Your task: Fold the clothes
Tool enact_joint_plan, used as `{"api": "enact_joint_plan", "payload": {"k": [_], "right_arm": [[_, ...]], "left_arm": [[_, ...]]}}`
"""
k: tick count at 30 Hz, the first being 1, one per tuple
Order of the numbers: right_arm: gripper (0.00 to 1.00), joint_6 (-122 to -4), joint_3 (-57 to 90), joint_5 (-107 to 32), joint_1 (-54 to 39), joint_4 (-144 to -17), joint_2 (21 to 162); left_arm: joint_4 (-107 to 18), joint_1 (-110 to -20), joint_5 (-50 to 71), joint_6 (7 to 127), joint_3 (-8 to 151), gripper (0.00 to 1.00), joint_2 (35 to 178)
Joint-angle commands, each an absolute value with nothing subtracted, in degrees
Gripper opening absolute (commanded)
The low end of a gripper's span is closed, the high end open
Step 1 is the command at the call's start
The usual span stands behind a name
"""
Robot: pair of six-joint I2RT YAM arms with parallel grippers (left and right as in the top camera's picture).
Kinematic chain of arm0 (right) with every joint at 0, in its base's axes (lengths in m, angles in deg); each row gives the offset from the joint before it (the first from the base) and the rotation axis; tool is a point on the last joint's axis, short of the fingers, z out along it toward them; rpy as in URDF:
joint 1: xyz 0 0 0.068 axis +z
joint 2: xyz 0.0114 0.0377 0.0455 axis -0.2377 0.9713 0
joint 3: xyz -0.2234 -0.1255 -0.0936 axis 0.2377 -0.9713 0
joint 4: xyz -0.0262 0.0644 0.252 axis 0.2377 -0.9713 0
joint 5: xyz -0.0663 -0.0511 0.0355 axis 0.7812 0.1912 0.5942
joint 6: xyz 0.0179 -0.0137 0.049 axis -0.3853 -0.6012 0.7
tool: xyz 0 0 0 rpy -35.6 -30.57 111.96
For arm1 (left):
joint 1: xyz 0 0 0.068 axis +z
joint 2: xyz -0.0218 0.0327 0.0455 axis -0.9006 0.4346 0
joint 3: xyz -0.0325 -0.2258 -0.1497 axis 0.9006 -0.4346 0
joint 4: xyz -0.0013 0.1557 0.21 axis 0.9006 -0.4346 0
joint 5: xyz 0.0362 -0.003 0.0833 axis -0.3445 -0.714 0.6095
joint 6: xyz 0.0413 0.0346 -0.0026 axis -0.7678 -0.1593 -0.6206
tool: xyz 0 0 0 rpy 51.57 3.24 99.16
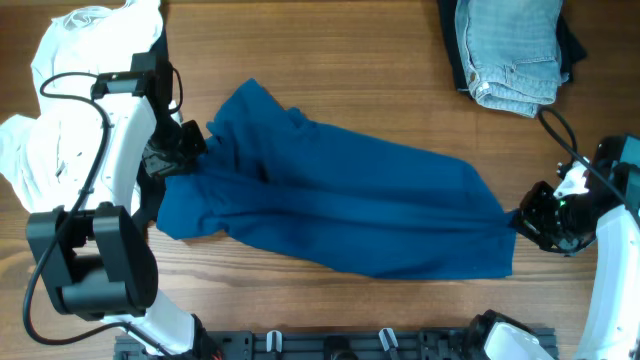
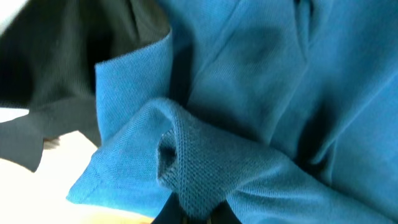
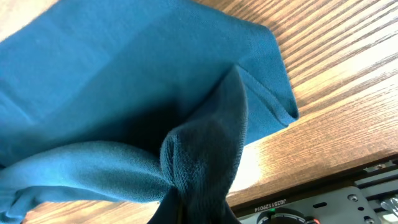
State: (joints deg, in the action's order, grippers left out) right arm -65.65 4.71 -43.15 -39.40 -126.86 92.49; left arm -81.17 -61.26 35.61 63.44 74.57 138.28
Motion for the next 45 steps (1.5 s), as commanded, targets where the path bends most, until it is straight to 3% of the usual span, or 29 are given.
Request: {"api": "enact_joint_plan", "payload": {"k": [1,2,4,7,13,16,22,24,27,34,41,45], "right_arm": [[0.04,-64.75,4.41,-42.40,-39.27,-126.62,96.14],[0.04,-64.77,4.41,-42.38,-39.25,-126.59,96.91],[0.05,-64.77,4.41,-42.38,-39.27,-126.59,98.20],[0.18,-64.77,4.41,-42.38,-39.27,-126.57,99.03],[0.73,-64.77,4.41,-42.36,-39.27,-126.51,99.09],[0.86,-64.73,4.43,-42.36,-39.27,-126.27,99.09],[0.88,-64.75,7.44,-42.38,-39.25,-124.98,99.09],[0.88,-64.84,9.89,-42.38,-39.27,-124.47,99.09],[0.91,-66.56,13.72,-42.82,-39.16,-123.38,99.09],[0.94,-69.27,15.47,-43.06,-35.18,-117.31,100.45],[0.94,-70.69,15.47,-43.02,-29.68,-112.39,105.63],[0.94,-70.65,15.47,-43.02,-28.12,-110.75,106.57]], "left_arm": [[-80.54,-61.52,36.59,62.06,74.24,0.05,138.41],[-80.54,-61.52,36.59,62.06,74.24,0.11,138.41],[-80.56,-61.52,36.59,62.06,74.24,0.35,138.41],[-80.56,-61.52,36.59,62.06,74.24,0.56,138.41],[-79.82,-61.52,36.61,60.58,74.24,0.71,138.41],[-78.95,-61.52,36.59,60.58,74.24,0.73,138.41],[-76.80,-61.87,35.98,57.60,75.86,0.78,138.37],[-75.93,-62.66,35.96,55.86,78.24,0.83,138.34],[-71.89,-64.49,34.89,52.80,82.52,0.99,138.37],[-54.31,-69.39,30.78,44.08,84.18,1.00,140.33],[-46.79,-72.60,30.14,31.92,84.18,1.00,148.81],[-43.03,-72.82,30.14,30.74,84.18,1.00,152.64]]}}
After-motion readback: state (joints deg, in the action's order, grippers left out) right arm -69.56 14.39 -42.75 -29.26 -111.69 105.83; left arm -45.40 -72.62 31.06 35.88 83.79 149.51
